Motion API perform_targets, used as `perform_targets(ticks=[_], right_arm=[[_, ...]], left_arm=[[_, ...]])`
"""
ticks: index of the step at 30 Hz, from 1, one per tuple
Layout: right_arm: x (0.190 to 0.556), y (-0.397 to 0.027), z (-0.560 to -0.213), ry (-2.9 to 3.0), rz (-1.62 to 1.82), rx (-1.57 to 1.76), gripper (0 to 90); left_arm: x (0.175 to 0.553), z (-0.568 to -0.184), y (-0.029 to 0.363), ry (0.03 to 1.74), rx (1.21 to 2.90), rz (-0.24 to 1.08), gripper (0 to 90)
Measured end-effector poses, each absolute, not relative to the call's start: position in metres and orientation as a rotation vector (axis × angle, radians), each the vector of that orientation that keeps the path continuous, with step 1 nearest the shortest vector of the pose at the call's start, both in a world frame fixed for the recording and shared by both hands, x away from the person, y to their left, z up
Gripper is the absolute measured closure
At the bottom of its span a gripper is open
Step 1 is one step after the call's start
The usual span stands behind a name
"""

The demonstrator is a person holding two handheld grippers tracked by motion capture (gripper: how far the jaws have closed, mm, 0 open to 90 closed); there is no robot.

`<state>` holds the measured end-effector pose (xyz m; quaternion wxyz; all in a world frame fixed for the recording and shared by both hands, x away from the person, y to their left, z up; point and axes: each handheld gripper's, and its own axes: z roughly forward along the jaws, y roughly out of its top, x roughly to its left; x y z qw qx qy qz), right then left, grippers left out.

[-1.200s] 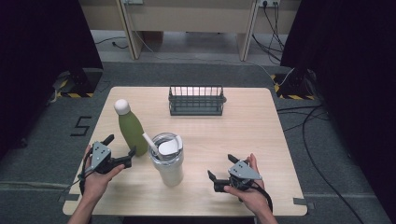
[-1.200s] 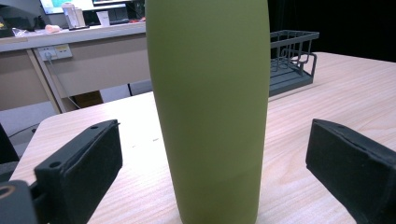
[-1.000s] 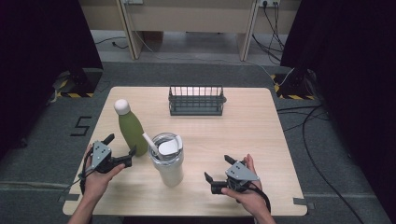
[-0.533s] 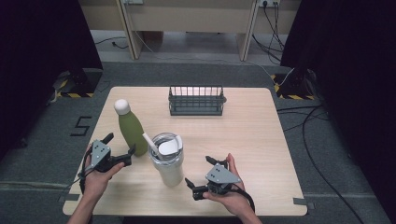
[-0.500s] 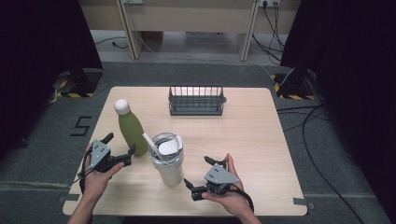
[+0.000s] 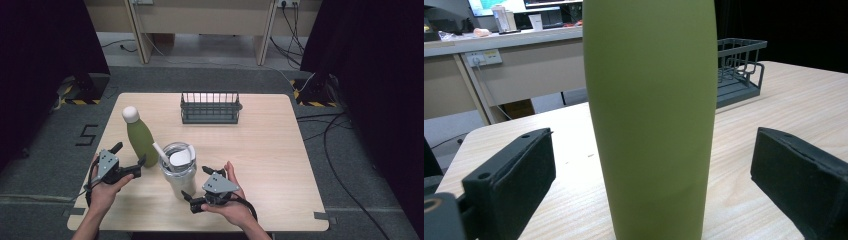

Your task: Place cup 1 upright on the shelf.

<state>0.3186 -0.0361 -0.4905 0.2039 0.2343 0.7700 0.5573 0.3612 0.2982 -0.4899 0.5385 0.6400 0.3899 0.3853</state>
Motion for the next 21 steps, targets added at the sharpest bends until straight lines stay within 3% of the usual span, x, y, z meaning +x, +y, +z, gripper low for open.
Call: perform_targets(ticks=[13, 21], right_arm=[[0.329, -0.011, -0.495, 2.152, 1.584, 0.651, 9.1], [0.334, -0.001, -0.500, 2.125, 1.592, 0.686, 7.8]], left_arm=[[0.362, -0.490, 0.298, 0.924, 1.512, 0.896, 4.5], [0.364, -0.491, 0.297, 0.917, 1.512, 0.888, 6.0]])
